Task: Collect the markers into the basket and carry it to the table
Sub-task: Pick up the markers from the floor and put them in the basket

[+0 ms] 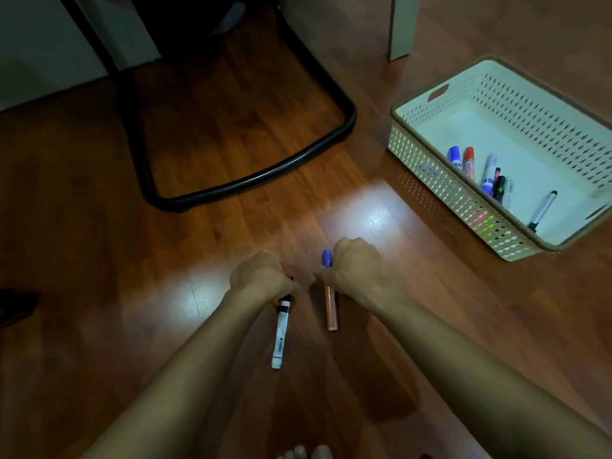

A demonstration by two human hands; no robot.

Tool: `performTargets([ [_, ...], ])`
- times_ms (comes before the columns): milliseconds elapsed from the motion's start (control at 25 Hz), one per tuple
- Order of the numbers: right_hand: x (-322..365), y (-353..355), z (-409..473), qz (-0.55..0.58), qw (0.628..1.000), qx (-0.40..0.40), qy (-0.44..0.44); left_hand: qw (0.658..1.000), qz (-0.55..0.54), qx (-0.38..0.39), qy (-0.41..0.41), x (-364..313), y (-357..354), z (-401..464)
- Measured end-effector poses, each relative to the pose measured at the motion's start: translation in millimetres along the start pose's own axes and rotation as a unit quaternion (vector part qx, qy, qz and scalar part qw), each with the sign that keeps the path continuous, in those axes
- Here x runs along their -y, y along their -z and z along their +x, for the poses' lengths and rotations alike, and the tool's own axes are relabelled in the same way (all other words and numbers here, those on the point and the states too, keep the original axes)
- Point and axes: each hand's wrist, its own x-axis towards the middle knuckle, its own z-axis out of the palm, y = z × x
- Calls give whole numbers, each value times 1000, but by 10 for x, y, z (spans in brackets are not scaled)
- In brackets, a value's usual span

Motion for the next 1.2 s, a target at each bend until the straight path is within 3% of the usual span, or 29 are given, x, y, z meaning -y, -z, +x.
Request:
performTargets([
  [280,-437,198,5,-65,990,-114,-42,994,-19,-89,-56,-427,44,21],
  [520,-806,877,-132,53,971,-219,-84,967,-80,-166,-174,-1351,428,-31],
  [760,-1378,1799,-211,130,913,-359,-146,914,-87,-225,-325,-2626,909,-126],
  [960,-1946,2070,19,115,897,-365,-221,904,-58,-214,-365,-3377,797,89],
  [1200,-2222,1946,21,148,888,-365,-237,893,19,-225,-389,-3560,575,397],
])
